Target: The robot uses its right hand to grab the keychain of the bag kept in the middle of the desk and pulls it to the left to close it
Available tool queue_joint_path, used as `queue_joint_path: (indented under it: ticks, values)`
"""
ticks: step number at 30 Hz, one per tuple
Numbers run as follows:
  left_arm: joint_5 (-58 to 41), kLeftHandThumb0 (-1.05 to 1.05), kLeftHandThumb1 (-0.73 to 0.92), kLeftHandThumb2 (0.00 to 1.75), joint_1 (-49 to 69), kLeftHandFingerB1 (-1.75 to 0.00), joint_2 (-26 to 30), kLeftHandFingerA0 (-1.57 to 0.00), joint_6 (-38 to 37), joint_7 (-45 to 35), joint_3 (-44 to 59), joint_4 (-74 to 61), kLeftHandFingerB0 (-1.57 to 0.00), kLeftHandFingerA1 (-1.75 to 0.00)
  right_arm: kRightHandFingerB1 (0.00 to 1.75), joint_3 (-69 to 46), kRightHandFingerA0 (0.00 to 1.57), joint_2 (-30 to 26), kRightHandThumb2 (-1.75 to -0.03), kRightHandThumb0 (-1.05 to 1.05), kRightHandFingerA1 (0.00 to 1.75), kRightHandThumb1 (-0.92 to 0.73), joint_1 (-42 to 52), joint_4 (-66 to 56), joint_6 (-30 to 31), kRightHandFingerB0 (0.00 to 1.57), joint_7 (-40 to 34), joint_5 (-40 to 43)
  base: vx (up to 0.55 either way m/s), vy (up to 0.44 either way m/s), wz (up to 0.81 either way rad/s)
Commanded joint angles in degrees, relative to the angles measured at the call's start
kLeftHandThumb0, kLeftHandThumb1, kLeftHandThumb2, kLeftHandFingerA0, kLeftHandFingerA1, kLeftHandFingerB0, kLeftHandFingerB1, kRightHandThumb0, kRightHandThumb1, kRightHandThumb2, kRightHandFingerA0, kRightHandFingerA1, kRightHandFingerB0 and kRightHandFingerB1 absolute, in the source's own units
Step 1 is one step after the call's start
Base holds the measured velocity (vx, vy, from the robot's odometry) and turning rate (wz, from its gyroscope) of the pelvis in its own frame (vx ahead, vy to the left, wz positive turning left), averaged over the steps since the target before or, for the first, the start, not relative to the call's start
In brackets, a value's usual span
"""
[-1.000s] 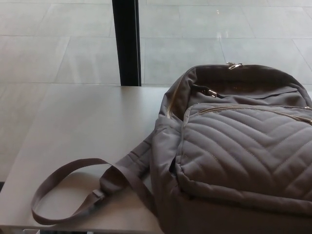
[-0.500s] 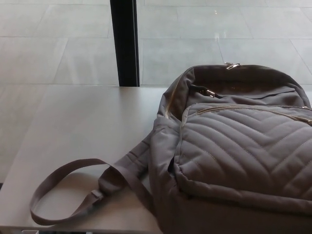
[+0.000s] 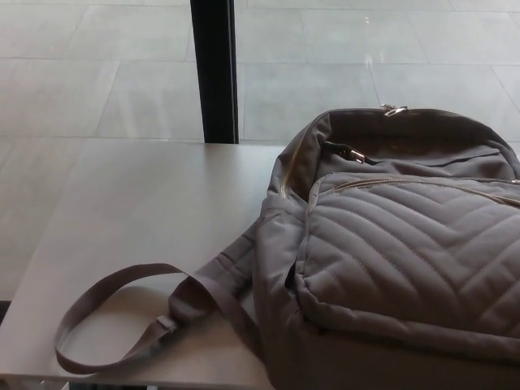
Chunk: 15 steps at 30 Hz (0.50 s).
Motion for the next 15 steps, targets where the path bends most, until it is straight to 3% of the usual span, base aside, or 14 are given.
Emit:
queue_joint_path:
  ticks: [1, 2, 3, 8, 12, 13, 15]
  values:
    - [0.2, -0.65, 0.72, 0.62, 0.0, -0.43, 1.2, -0.64, -1.9, -0.9, -0.1, 0.8, -0.57, -0.53, 1.43, -1.5, 0.77, 2.0, -0.87, 0.0, 1.68, -0.74, 1.4, 3.0, -5.8, 0.71, -4.4, -0.9, 0.0, 0.0, 0.0]
    - [0.1, -0.64, 0.72, 0.62, 0.0, -0.43, 1.2, -0.63, -1.8, -1.1, -0.1, 0.8, -0.57, -0.53, 1.23, -1.7, 1.09, 2.2, -0.98, 0.01, 1.45, -0.63, 1.4, 3.2, -6.0, 0.85, -5.0, -1.2, 0.0, 0.0, 0.0]
    - [-0.2, -0.65, 0.71, 0.62, 0.0, -0.43, 1.1, -0.64, -1.7, -1.5, 0.2, 0.9, -0.57, -0.55, 1.42, -2.2, 0.8, 2.6, -0.86, 0.0, 1.69, -0.74, 1.4, 3.5, -6.8, 0.72, -6.2, -1.3, 0.0, 0.0, 0.0]
    - [-0.7, -0.66, 0.72, 0.62, 0.5, -0.43, 1.0, -0.63, -1.7, -2.3, 0.6, 0.2, -0.56, -0.54, 1.4, -4.2, 0.81, 5.2, -0.79, 0.0, 1.72, -0.75, 0.7, 4.8, -9.1, 0.71, -10.9, -1.9, 0.0, 0.0, 0.0]
    - [0.0, -0.66, 0.72, 0.62, 0.1, -0.42, 1.2, -0.63, -1.7, -1.8, 0.1, 1.2, -0.55, -0.5, 1.35, -6.8, 0.88, 9.4, -0.97, 0.07, 1.7, -0.63, -1.7, 4.6, -7.7, 0.76, -13.4, -0.2, 0.0, 0.0, 0.0]
    - [-0.4, -0.66, 0.73, 0.62, 0.1, -0.42, 1.2, -0.62, -1.9, -2.5, 0.4, 1.2, -0.54, -0.51, 1.37, -7.1, 0.81, 10.1, -1.0, 0.1, 1.67, -0.6, -2.5, 2.8, -4.1, 0.77, -12.8, -0.1, 0.0, 0.0, 0.0]
    - [-0.8, -0.66, 0.73, 0.62, 0.4, -0.42, 0.9, -0.64, -1.5, -2.4, 0.6, 0.4, -0.55, -0.54, 1.35, -7.8, 0.86, 11.5, -1.17, 0.07, 1.66, -0.53, -6.1, 5.2, -5.5, 0.79, -13.4, 1.7, 0.0, 0.0, 0.0]
